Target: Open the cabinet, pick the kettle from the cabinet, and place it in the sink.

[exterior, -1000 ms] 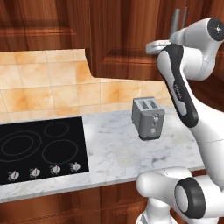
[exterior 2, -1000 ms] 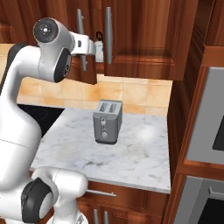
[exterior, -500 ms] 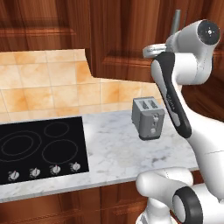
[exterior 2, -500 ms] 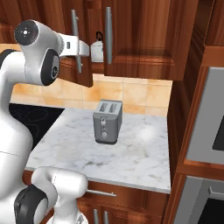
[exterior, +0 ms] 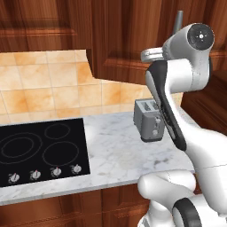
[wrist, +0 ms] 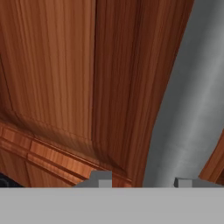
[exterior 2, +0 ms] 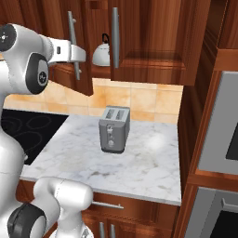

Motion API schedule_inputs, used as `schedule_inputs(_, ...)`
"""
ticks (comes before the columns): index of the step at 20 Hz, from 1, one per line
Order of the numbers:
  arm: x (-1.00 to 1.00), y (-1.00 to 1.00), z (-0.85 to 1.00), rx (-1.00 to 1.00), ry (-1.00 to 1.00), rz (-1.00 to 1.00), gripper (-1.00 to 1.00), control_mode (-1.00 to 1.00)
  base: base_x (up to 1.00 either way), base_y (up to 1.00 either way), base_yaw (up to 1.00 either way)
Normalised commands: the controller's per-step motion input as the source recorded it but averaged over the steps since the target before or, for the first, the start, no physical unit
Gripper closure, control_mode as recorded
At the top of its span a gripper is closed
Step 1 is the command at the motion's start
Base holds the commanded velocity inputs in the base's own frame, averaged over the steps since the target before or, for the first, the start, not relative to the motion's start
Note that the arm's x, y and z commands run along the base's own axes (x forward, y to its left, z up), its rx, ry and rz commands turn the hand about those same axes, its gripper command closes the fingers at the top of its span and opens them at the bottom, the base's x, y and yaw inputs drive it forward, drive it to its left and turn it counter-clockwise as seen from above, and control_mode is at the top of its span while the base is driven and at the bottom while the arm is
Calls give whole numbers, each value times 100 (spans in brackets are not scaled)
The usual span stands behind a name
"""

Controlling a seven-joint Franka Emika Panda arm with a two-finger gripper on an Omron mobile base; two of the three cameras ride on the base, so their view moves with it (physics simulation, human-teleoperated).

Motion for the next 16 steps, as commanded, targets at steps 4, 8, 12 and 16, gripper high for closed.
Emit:
schedule_inputs(4, -24, 53, 4, -3, 0, -9, 100, -100, 0, 0, 0)
schedule_inputs(8, -23, 52, 4, -3, 0, -9, 100, -100, 0, 0, 0)
schedule_inputs(12, -22, 53, 3, -3, 0, -8, 100, -100, 0, 0, 0)
schedule_inputs(16, -21, 53, 3, -2, 0, -8, 100, -100, 0, 0, 0)
